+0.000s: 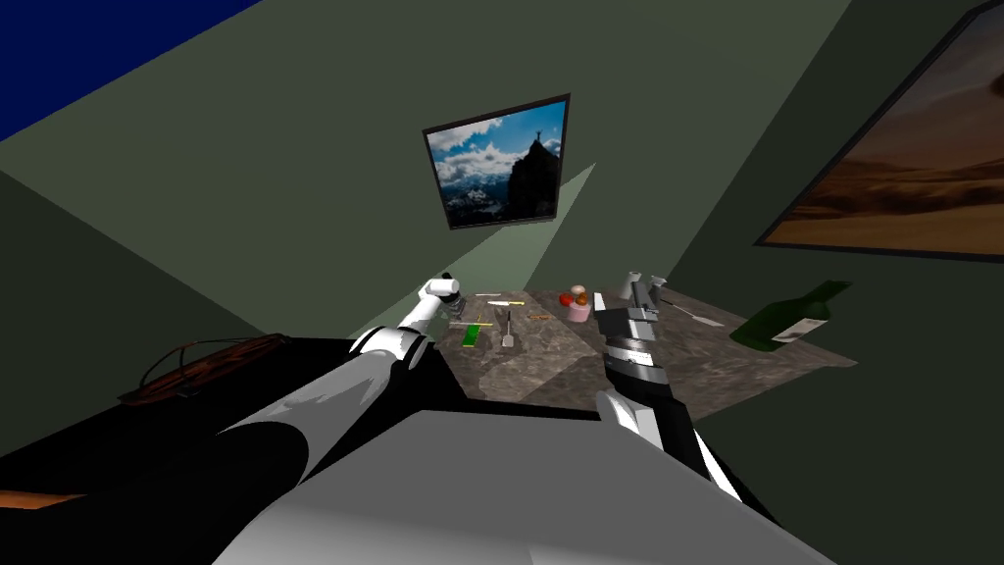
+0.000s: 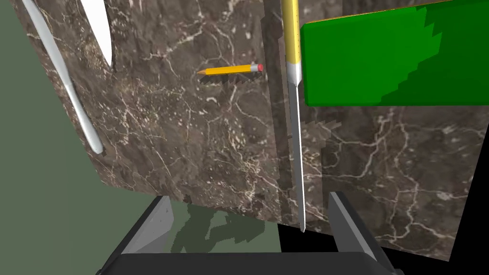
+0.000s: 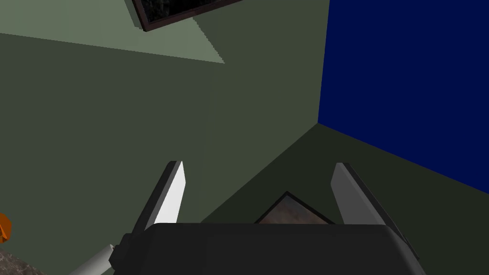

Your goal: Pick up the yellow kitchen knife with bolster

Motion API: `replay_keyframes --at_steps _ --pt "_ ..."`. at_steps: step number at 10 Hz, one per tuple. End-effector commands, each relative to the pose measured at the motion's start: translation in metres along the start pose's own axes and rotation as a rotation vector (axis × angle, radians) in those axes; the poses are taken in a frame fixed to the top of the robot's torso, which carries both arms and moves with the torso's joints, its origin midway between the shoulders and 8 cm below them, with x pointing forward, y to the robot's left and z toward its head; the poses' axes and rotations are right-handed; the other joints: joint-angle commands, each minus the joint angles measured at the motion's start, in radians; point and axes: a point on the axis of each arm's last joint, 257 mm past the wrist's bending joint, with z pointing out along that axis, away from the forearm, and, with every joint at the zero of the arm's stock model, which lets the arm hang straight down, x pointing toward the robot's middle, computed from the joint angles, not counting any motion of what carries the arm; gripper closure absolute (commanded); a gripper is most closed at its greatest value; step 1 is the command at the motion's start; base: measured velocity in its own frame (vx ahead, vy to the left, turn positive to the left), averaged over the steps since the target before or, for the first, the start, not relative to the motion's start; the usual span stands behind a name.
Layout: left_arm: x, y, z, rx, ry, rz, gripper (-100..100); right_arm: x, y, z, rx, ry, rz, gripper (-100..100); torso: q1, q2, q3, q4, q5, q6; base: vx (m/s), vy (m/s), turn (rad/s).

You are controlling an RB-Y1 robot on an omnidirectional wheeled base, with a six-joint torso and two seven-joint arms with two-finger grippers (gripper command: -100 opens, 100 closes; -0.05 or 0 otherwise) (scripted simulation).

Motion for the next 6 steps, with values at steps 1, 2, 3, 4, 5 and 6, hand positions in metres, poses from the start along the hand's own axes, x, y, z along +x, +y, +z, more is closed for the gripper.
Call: replay_keyframes --at_steps 1,2,3,4,5,6 --pt "-0.007 0.026 0.011 -0.071 0.018 -0.031 -100 0.0 0.0 0.0 0.0 0.0 0.0 0 0.0 0.0 0.0 0.0 0.0 0.0 0.144 -0.021 -0.019" --pt "-0.007 0.026 0.011 -0.071 0.018 -0.031 -100 0.0 0.0 0.0 0.0 0.0 0.0 0 -0.003 -0.006 -0.003 -0.002 -0.001 0.001 0.114 -0.048 -0.033" --pt "-0.012 0.044 0.018 -0.12 0.021 -0.048 -100 0.0 0.0 0.0 0.0 0.0 0.0 0 -0.005 -0.006 -0.004 -0.002 -0.001 0.001 0.074 -0.049 -0.04" --pt "-0.016 0.062 0.025 -0.17 0.023 -0.065 -100 0.0 0.0 0.0 0.0 0.0 0.0 0 -0.006 -0.005 -0.003 -0.002 -0.001 0.001 0.082 -0.048 -0.07" --pt "-0.021 0.08 0.03 -0.218 0.024 -0.082 -100 0.0 0.0 0.0 0.0 0.0 0.0 0 -0.006 -0.005 -0.003 -0.001 -0.001 0.001 0.077 -0.038 -0.07" --pt "-0.024 0.096 0.035 -0.258 0.026 -0.096 -100 0.0 0.0 0.0 0.0 0.0 0.0 0 -0.005 -0.004 -0.003 -0.002 -0.001 0.001 0.064 -0.03 -0.051"
